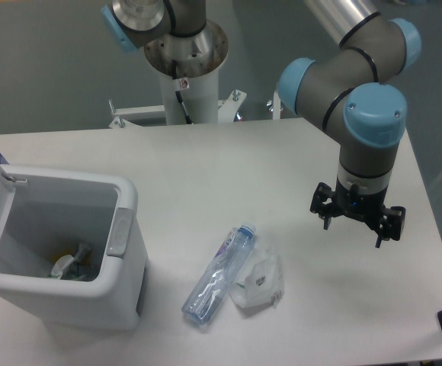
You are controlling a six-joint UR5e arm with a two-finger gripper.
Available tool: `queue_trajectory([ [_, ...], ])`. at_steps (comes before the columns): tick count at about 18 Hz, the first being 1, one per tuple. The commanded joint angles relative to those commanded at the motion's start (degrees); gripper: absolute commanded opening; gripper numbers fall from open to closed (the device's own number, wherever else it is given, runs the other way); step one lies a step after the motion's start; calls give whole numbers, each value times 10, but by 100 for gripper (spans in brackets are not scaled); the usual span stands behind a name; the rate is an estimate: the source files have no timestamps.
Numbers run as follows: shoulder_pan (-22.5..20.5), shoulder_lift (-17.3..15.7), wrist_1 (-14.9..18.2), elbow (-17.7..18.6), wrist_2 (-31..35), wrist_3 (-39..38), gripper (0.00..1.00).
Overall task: Place the trash in the trash can
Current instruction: 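Lower the open gripper over the crumpled white wrapper beside the bottle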
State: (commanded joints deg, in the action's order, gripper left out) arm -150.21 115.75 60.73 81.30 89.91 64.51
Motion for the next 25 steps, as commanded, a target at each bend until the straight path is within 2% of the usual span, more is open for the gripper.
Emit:
queue_trajectory([
  [4, 9, -1, -1, 4, -1, -2, 100],
  [6, 11, -4, -15, 20, -4, -34, 100],
  [10, 18, -6, -109, 71, -4, -107, 100],
  [13, 21, -5, -148, 104, -6, -105, 100],
  [20, 65, 6, -156, 137, -5, -107, 100],
  [25, 89, 27, -156, 140, -4, -110, 100],
])
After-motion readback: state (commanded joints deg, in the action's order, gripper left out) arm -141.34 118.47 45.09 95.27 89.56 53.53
